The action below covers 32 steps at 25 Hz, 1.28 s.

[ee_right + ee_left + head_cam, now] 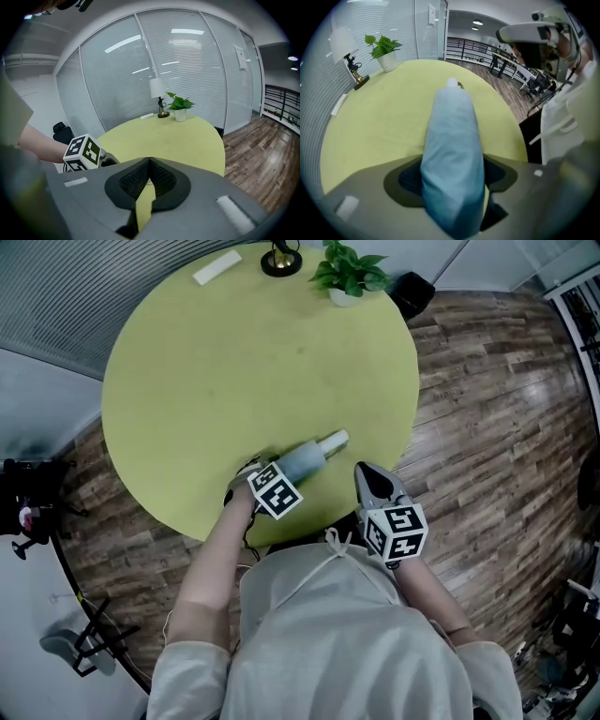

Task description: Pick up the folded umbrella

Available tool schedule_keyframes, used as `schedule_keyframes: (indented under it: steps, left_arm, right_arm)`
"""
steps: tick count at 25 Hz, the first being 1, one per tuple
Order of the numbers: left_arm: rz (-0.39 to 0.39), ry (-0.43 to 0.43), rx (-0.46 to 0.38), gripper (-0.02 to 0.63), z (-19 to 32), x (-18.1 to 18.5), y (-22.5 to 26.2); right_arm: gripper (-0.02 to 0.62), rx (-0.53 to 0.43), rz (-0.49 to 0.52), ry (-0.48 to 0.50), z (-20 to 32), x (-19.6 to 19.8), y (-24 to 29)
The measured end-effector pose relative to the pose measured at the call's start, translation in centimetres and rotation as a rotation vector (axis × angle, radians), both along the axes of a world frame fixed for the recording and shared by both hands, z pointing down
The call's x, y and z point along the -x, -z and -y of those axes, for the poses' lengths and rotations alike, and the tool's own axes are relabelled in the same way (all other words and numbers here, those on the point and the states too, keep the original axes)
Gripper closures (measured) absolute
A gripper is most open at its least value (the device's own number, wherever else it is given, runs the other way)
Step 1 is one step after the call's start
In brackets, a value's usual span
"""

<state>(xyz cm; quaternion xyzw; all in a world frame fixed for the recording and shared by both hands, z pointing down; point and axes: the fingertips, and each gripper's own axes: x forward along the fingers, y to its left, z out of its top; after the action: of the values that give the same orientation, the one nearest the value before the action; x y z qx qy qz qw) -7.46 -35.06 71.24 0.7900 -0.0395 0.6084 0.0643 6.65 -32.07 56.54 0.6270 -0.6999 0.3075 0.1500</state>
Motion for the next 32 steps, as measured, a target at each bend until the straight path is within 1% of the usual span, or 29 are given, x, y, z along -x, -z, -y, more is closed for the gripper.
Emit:
schedule_keyframes:
  steps: [5, 8, 12, 14, 17, 20, 23, 28, 32]
  left_arm:
    - [-0.013, 0.002, -0.033, 0.310, -0.8, 0.0, 0.2]
    - [-0.017, 0.006, -0.057, 0.316, -1.0, 0.0, 0.4]
    - [0.002, -0.025, -0.132, 0.319, -1.1, -0.1, 0.6]
    - [-0.004, -0.008, -0.139, 0.319, -1.2, 0.0, 0.8]
    - [-0.041, 0.074, -0.130, 0.319, -1.0, 0.4, 1.7]
    - [-0.100, 0.159, -0.153, 0.319, -0.1, 0.6, 3.7]
    - [-0.190, 0.253, -0.203, 0.318, 1.3, 0.5, 6.4]
    - [-0.375, 0.473, -0.279, 0.318, 3.7, 1.3, 11.9]
    - [-0.472, 0.608, -0.358, 0.318, 5.2, 3.0, 16.0]
  right_arm:
    - [0.595, -0.007, -0.001, 0.018, -0.5, 0.0, 0.6]
    - [0.595, -0.012, 0.002, 0.023, -0.7, -0.2, 1.1]
    - [0.595, -0.030, -0.001, 0.042, -0.8, -0.3, 1.8]
    - [0.595, -0.036, -0.003, 0.052, -0.8, -0.3, 2.1]
    - [0.595, -0.043, -0.003, 0.064, -0.8, -0.4, 2.6]
    - [0.595, -0.051, -0.003, 0.084, -0.5, -0.5, 3.0]
    - [0.595, -0.058, -0.008, 0.113, 0.1, -0.2, 3.4]
    - [0.595, -0.088, -0.018, 0.189, 1.7, 1.3, 4.7]
    - [0.595, -0.117, -0.028, 0.245, 3.4, 3.0, 5.8]
